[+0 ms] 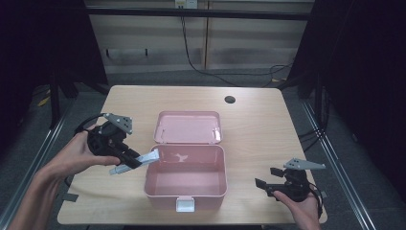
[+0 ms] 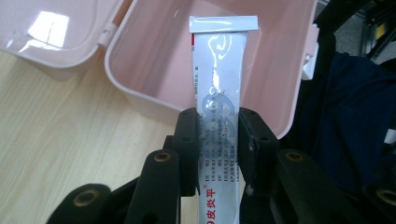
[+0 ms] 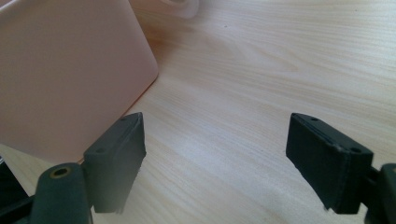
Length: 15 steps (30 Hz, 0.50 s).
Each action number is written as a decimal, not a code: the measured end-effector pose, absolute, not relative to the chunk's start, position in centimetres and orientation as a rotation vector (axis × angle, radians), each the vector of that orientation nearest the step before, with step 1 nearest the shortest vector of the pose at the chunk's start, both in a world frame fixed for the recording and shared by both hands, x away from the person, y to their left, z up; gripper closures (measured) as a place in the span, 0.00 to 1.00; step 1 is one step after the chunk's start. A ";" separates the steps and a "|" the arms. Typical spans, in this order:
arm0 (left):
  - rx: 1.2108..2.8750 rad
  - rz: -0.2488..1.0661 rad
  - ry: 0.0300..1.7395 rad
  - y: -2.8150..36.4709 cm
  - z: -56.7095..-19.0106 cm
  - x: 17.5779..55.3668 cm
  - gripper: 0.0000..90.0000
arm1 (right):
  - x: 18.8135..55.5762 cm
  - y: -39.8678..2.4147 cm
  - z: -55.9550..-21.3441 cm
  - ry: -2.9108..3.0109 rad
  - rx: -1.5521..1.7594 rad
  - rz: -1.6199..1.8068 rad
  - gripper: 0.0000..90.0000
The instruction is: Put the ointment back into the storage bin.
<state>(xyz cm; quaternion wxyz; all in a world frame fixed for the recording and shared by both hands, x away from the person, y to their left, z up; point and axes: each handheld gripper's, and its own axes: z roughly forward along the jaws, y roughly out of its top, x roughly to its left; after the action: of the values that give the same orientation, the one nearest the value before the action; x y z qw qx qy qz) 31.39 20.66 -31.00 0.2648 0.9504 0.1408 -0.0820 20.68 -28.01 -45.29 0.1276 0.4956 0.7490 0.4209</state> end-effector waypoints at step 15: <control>2.618 -0.208 0.302 17.4 -30.5 31.0 0.79 | 20.7 -28.0 -45.3 2.183 1.445 1.222 0.21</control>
<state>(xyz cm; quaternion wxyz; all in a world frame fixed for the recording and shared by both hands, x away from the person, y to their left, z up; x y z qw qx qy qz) 31.04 17.45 -30.48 0.2463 0.9598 0.1109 -0.0764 20.68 -28.00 -45.30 0.1261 0.4962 0.7496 0.4196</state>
